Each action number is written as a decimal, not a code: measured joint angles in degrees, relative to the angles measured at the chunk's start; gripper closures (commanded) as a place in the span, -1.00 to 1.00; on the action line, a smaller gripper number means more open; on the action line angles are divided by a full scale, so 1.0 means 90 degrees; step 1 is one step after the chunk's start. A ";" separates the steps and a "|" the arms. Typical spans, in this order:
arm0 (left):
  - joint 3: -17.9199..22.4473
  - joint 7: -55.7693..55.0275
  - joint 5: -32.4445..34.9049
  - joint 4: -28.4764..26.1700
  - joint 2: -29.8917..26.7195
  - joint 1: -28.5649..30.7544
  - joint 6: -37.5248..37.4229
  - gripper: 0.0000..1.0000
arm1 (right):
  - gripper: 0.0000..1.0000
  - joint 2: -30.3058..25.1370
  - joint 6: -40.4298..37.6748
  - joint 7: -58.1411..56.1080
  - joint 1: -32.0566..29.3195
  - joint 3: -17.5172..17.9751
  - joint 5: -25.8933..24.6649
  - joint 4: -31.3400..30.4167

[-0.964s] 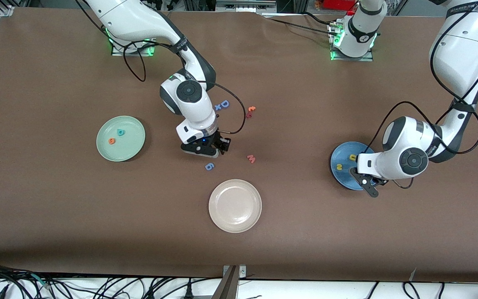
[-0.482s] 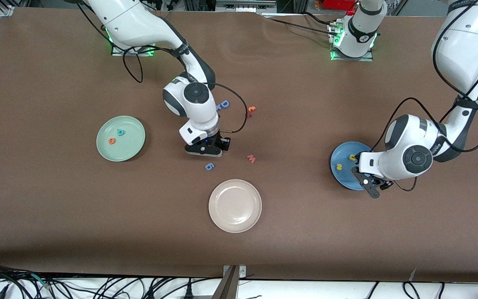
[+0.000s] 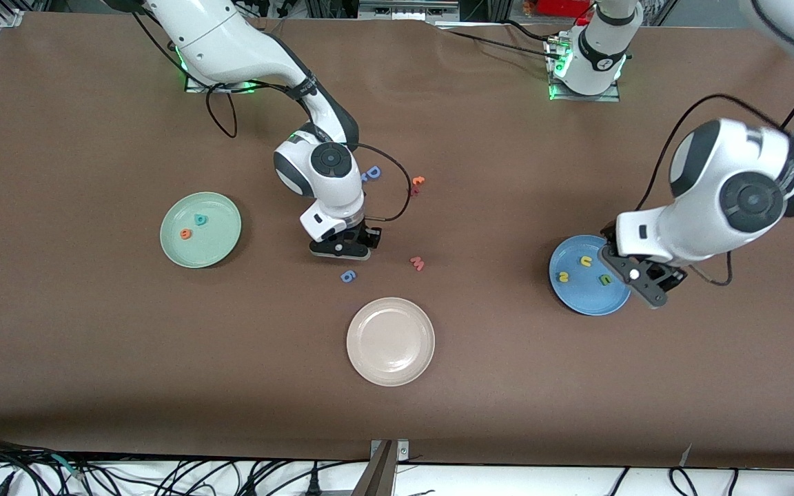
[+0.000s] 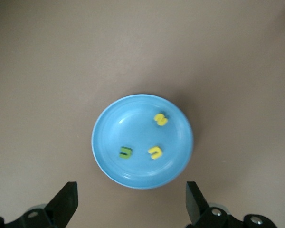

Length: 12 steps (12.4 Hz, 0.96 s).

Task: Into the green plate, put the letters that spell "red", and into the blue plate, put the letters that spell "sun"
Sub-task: 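Grasp the 1 with the right gripper while the left gripper releases the n, then lift the teal 1 with the right gripper and carry it toward the mint plate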

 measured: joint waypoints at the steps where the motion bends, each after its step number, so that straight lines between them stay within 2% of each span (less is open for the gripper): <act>1: 0.0003 -0.0100 -0.0180 0.0207 -0.0190 0.0005 -0.0417 -1.00 | -0.16 0.0007 -0.0001 0.0000 0.0000 -0.0001 -0.0003 0.0000; 4: 0.0146 -0.0222 -0.0352 0.0903 -0.0620 -0.0017 -0.1266 -1.00 | -0.13 0.0020 -0.0021 0.0000 0.0001 -0.0004 -0.0004 -0.0001; 5: 0.0503 -0.0246 -0.0556 0.0949 -0.0773 -0.0154 -0.1289 -1.00 | -0.13 0.0025 -0.0026 0.0000 0.0001 -0.0004 -0.0004 -0.0001; 7: 0.1860 -0.0264 -0.1134 0.0949 -0.0952 -0.0741 -0.1095 -1.00 | -0.13 0.0032 -0.0028 0.0000 0.0001 -0.0006 -0.0004 -0.0002; 8: 0.2362 -0.0253 -0.1408 0.0942 -0.0989 -0.0871 -0.1037 -1.00 | -0.13 0.0047 -0.0028 0.0000 0.0001 -0.0006 -0.0004 -0.0001; 10: 0.2754 -0.0794 -0.1576 0.0800 -0.1166 -0.1039 -0.1035 -1.00 | -0.13 0.0076 -0.0028 0.0000 0.0002 -0.0006 -0.0004 -0.0001; 11: 0.2872 -0.1436 -0.1576 0.0655 -0.1333 -0.1260 -0.1036 -1.00 | -0.05 0.0080 -0.0027 0.0000 0.0002 -0.0006 -0.0004 -0.0001; 12: 0.2938 -0.2097 -0.1576 0.0451 -0.1564 -0.1521 -0.1037 -1.00 | 0.12 0.0082 -0.0027 0.0000 0.0002 -0.0006 -0.0004 0.0000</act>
